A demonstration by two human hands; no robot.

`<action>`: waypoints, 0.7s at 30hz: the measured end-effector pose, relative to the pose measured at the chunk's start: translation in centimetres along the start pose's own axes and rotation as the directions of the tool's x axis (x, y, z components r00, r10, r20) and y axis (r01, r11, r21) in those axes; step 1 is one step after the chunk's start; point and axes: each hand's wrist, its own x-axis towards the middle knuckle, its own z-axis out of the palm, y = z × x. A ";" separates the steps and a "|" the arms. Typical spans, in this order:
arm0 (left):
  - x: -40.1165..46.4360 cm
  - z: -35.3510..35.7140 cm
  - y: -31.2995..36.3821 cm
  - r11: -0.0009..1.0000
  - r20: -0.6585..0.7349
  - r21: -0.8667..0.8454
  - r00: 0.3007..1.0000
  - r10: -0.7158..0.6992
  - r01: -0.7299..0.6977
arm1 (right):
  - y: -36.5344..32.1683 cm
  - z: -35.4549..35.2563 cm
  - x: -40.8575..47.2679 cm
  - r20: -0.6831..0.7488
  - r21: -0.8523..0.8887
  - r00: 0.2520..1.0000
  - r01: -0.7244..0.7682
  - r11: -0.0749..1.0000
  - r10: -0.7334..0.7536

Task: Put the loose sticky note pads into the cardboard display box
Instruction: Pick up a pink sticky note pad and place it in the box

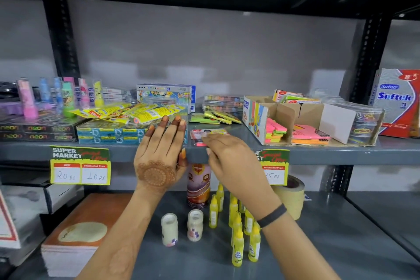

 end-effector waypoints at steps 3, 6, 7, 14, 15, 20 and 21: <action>0.0 0.0 0.1 1.000 0.006 -0.004 1.000 -0.010 0.010 | 0.2 -0.4 -0.3 -0.035 -0.039 0.999 0.031 0.999 -0.033; 0.0 0.0 0.0 1.000 0.009 0.005 1.000 -0.010 0.010 | 0.3 -0.4 -0.2 -0.048 -0.050 0.998 0.041 0.998 -0.043; 0.0 0.0 0.0 1.000 0.009 0.005 1.000 -0.011 0.011 | 0.3 -0.4 -0.2 -0.045 -0.050 0.998 0.045 0.998 -0.048; 0.0 0.0 0.0 1.000 0.010 -0.013 1.000 -0.008 0.009 | 0.2 -1.9 -0.6 -0.087 -0.072 0.989 0.112 0.991 -0.118; 0.0 0.1 0.0 1.000 -0.002 -0.012 1.000 -0.006 0.006 | 0.3 -2.5 -0.5 -0.135 -0.054 0.983 0.118 0.992 -0.124; 0.1 0.2 0.0 1.000 -0.028 0.005 1.000 0.006 -0.006 | 2.1 -7.2 0.3 -0.536 -0.054 0.843 0.016 0.998 -0.042; 0.1 0.2 0.0 1.000 -0.026 0.000 1.000 0.009 -0.009 | 2.9 -8.2 0.3 -0.589 -0.061 0.808 -0.028 0.998 -0.014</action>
